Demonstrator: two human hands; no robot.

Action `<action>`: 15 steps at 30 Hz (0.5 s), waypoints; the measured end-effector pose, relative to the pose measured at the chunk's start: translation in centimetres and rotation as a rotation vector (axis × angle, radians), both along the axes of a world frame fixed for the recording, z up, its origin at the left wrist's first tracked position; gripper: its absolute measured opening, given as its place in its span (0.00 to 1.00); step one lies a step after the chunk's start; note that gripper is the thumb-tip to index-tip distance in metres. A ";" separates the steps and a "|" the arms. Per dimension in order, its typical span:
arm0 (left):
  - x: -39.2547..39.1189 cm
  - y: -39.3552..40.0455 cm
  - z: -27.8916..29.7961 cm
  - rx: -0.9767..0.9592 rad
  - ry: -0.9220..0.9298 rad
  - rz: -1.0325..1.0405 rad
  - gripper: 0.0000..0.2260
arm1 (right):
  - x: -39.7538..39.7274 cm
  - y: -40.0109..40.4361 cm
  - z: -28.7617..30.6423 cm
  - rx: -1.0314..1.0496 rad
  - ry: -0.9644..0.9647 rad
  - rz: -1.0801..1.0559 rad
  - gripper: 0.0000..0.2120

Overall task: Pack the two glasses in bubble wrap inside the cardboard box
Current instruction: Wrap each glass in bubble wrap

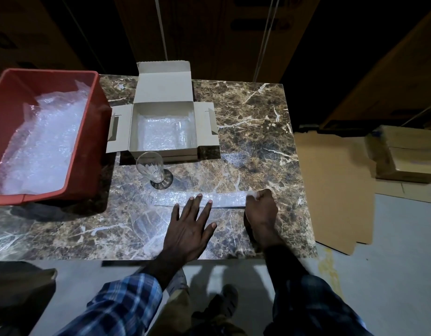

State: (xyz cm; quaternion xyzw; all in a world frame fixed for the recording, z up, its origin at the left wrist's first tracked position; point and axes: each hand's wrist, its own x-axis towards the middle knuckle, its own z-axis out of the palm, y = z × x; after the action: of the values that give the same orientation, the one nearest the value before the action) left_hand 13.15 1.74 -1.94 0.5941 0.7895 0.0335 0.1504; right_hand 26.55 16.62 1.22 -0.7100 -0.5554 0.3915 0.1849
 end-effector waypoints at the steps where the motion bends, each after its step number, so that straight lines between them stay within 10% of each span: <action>1: 0.0 0.0 0.0 -0.002 -0.005 -0.002 0.29 | -0.5 -0.2 0.1 -0.039 0.110 -0.074 0.05; 7: -0.5 -0.1 0.1 0.028 -0.028 0.002 0.27 | -3.1 -2.1 0.2 -0.189 0.737 -0.391 0.23; 15: -1.5 -0.1 1.2 0.102 -0.178 0.015 0.25 | -6.3 -5.8 -1.0 -0.045 0.229 -0.086 0.12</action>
State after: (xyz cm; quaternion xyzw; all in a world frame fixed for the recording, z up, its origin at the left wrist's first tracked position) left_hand 11.62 1.66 -0.77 0.5899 0.7746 0.1275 0.1890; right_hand 20.21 10.87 0.17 -0.6877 -0.4908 0.4743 0.2475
